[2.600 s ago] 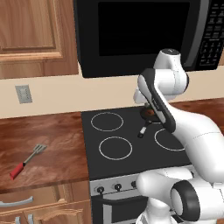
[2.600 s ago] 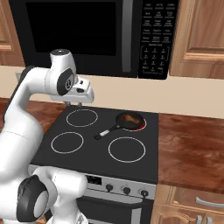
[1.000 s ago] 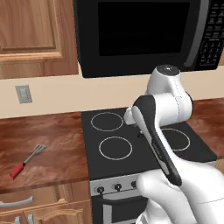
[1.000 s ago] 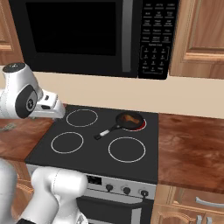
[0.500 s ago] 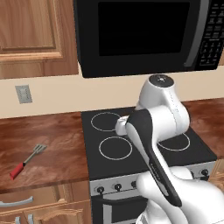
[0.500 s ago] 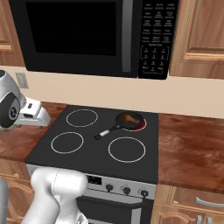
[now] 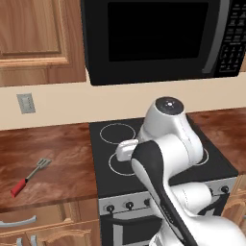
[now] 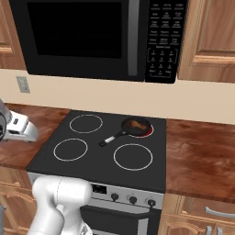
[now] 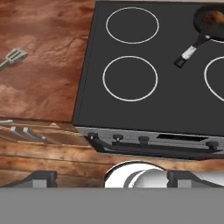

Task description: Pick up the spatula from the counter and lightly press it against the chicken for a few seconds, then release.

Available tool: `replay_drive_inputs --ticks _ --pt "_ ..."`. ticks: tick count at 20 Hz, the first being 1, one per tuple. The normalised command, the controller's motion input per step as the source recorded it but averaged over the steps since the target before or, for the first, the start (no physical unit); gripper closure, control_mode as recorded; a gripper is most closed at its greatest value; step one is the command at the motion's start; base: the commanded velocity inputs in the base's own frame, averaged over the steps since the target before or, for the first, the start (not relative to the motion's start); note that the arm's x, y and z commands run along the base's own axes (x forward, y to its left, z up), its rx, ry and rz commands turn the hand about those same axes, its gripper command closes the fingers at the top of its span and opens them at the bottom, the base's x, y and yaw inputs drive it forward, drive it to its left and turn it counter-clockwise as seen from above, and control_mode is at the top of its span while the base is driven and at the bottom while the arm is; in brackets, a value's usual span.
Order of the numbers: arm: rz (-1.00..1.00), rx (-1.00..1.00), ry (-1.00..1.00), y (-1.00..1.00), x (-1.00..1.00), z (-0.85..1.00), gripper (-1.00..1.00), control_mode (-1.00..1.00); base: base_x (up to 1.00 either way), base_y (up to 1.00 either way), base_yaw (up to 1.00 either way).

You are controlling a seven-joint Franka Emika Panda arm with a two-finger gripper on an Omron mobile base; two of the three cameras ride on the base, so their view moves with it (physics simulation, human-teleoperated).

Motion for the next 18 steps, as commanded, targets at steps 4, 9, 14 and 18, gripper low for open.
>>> replay_drive_inputs --ticks 4,9,14,18 --pt "0.00 0.02 -0.09 0.31 -0.16 0.00 -1.00 -1.00 0.00 0.00 0.00" --pt "0.00 0.04 -0.08 0.31 -0.11 -0.01 -1.00 -1.00 0.00 0.00 0.00" --pt "0.00 0.07 -0.05 0.25 -0.05 -0.01 -1.00 -1.00 0.00 0.00 0.00" --pt "0.00 0.09 0.00 0.18 0.00 0.00 -1.00 -1.00 0.00 0.00 0.00"
